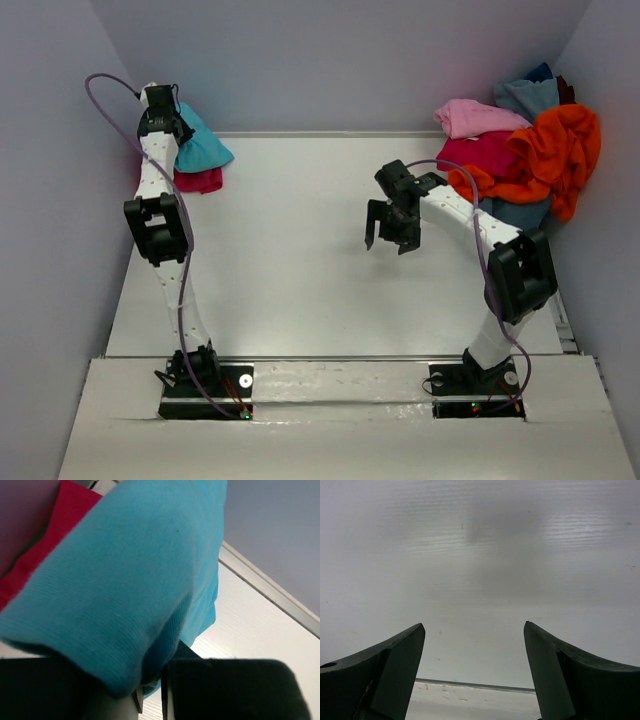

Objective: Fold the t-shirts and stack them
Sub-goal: Neatly place the folded tshirt to the corner

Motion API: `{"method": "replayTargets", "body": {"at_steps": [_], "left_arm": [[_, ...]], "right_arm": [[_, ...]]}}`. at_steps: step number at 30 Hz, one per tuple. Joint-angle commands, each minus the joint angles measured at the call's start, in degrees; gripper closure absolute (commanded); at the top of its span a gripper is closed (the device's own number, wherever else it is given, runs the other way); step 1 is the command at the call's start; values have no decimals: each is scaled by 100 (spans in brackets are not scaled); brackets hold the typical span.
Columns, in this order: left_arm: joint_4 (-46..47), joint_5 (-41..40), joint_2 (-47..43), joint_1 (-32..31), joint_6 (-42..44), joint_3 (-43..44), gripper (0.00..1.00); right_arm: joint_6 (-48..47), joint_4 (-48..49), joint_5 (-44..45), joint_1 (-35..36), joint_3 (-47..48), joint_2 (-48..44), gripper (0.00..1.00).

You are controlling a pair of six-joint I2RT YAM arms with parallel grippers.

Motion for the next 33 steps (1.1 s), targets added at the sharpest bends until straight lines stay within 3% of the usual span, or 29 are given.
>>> {"method": "replayTargets", "body": {"at_steps": [1, 13, 33], "left_arm": [[498, -131, -742, 226, -109, -315, 95], [832, -255, -970, 541, -364, -1362, 95], [1306, -70, -1172, 771, -417, -1230, 94]], "right_arm": [[59, -48, -56, 21, 178, 137, 15], [24, -232, -240, 21, 433, 533, 15], [-56, -443, -258, 21, 882, 1052, 15]]}}
